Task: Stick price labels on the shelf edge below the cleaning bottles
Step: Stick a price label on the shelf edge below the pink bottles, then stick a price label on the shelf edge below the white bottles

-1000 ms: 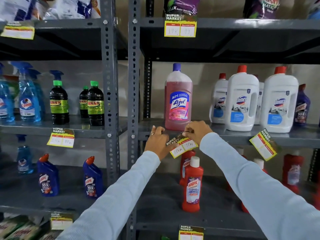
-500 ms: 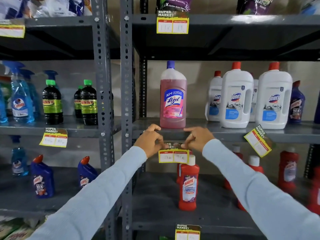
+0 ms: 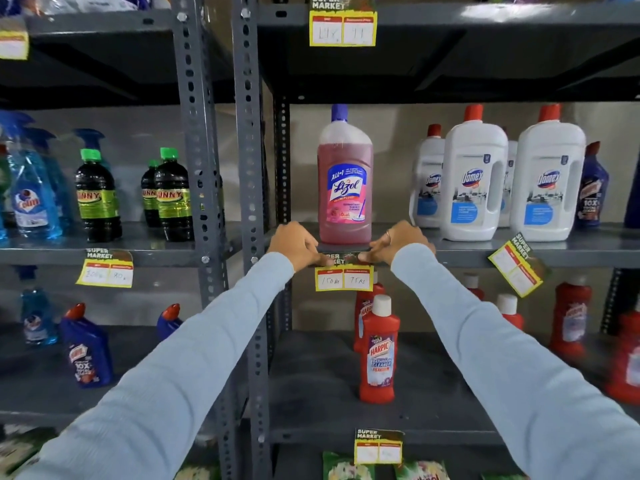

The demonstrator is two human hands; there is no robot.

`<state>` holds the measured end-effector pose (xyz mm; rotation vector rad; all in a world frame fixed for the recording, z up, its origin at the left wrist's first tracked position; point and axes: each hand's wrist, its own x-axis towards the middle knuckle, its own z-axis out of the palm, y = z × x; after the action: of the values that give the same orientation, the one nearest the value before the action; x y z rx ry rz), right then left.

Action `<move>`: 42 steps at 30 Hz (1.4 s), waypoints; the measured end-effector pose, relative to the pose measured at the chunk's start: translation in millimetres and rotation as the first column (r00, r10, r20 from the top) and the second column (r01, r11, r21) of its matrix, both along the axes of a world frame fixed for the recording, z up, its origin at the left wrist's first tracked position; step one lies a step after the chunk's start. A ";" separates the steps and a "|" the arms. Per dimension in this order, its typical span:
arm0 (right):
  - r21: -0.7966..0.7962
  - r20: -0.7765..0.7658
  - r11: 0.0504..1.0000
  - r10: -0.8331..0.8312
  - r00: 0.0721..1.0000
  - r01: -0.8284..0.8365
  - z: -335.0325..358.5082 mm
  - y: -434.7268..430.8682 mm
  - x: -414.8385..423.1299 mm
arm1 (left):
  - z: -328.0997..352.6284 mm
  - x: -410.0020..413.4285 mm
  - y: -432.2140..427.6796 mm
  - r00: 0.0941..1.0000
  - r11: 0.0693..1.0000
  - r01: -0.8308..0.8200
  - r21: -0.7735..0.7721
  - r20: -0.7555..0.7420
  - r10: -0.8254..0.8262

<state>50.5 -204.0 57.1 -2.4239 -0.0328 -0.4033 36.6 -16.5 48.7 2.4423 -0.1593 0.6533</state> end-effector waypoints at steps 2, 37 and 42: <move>-0.021 0.035 0.997 -0.075 0.997 0.076 -0.2 4.1 1.4 | -1.3 3.4 -1.6 1.000 1.000 -0.014 -0.022 -0.011 0.014; -0.340 0.103 0.873 -0.335 0.937 0.349 -51.6 -287.2 22.2 | 11.3 39.7 -281.5 0.976 0.777 0.134 0.615 0.054 -0.211; -0.356 0.150 0.914 -0.149 0.977 0.194 -46.5 -294.9 40.0 | 22.5 40.0 -334.5 0.994 0.620 -0.079 0.780 0.109 -0.011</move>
<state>90.4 -498.8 10.6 -2.7815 0.0585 -0.6753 76.6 -351.0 71.2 3.2653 -0.5498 0.8570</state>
